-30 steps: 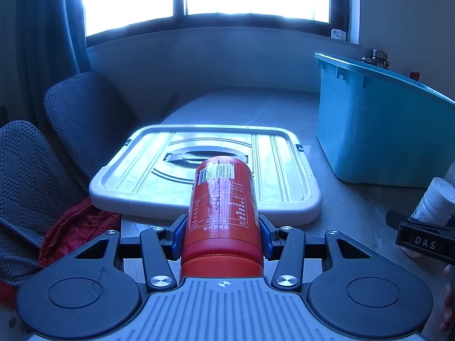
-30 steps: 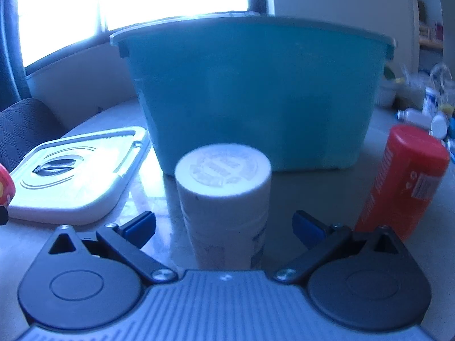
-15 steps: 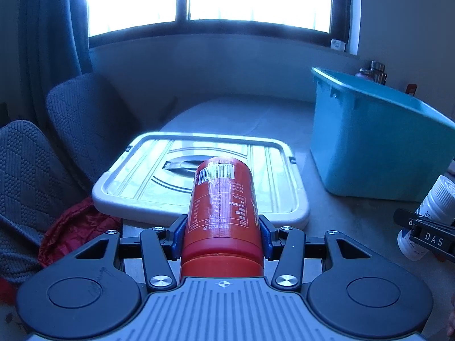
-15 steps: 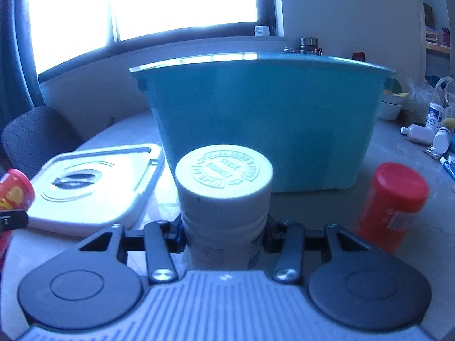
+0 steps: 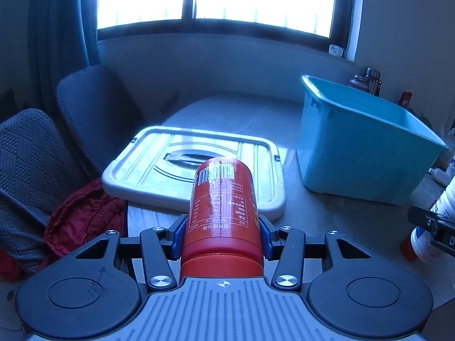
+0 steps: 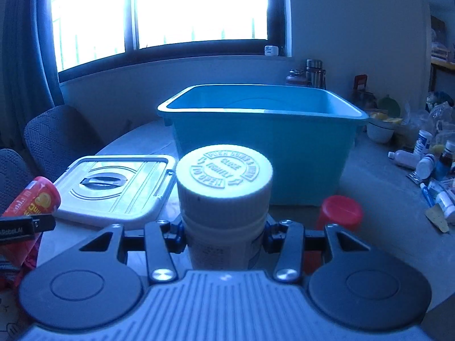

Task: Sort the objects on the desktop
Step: 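Carry the red canister and white pill bottle over the teal bin with both tools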

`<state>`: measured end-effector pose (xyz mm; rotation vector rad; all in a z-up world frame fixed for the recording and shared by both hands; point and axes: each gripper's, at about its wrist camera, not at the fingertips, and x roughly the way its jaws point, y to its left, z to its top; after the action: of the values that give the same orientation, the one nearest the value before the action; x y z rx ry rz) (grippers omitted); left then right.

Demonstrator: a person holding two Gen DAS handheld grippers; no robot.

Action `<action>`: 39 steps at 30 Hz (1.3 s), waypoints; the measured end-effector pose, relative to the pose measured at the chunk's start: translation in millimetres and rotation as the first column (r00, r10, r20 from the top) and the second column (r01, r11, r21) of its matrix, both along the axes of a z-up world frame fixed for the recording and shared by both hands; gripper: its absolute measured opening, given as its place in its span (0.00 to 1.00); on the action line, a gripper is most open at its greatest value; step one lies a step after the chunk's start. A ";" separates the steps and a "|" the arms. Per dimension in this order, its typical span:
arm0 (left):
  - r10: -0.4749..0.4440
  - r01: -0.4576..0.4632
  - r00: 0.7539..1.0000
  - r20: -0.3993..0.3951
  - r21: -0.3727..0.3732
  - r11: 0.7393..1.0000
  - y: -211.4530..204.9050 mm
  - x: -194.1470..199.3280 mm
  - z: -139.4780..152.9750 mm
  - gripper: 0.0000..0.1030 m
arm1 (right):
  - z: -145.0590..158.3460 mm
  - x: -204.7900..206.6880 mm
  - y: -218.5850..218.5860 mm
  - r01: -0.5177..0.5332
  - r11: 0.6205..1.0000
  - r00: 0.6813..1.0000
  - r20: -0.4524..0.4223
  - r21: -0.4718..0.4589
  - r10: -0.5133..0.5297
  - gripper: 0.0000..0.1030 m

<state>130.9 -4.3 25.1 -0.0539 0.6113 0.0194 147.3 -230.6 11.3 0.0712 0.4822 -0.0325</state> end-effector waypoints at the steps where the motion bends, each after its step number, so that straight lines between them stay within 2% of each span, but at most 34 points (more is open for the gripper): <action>1: -0.002 0.002 1.000 0.003 -0.002 1.000 -1.8 -3.5 3.0 0.48 | 2.6 -3.8 -1.0 -0.001 1.000 1.000 0.005 -0.003 0.001 0.47; 8: -0.013 0.014 0.999 0.034 -0.011 1.000 -14.6 -22.6 22.2 0.48 | 20.3 -23.6 -10.6 -0.006 1.000 0.999 0.036 -0.004 0.006 0.47; 13: -0.030 0.030 0.998 0.057 -0.007 1.000 -21.1 -21.1 31.6 0.49 | 27.3 -22.4 -12.5 -0.010 1.000 0.999 0.053 -0.021 0.011 0.47; 17: -0.059 0.060 0.997 0.058 -0.013 0.998 -21.7 -2.8 41.9 0.49 | 36.6 -12.3 -15.0 0.006 1.000 0.997 0.078 -0.016 -0.005 0.47; 24: -0.094 0.098 0.990 0.103 -0.037 0.994 -18.1 34.2 78.5 0.49 | 69.0 13.6 -15.3 0.056 0.998 0.989 0.135 -0.031 -0.051 0.47; 30: -0.151 0.159 0.972 0.182 -0.026 0.987 -24.7 58.6 112.0 0.49 | 92.2 29.3 -18.1 0.111 0.994 0.975 0.197 -0.020 -0.105 0.47; 34: -0.188 0.197 0.959 0.212 -0.024 0.980 -34.6 71.1 124.5 0.49 | 97.3 41.6 -20.0 0.134 0.991 0.968 0.217 -0.020 -0.127 0.47; 39: -0.248 0.256 0.946 0.210 -0.015 0.967 -53.0 84.9 129.3 0.48 | 98.8 57.2 -22.7 0.161 0.987 0.964 0.216 -0.005 -0.156 0.47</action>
<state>215.8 -57.3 154.4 -0.0173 0.4061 -0.2450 204.5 -253.2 110.1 0.0905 0.2589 -0.1856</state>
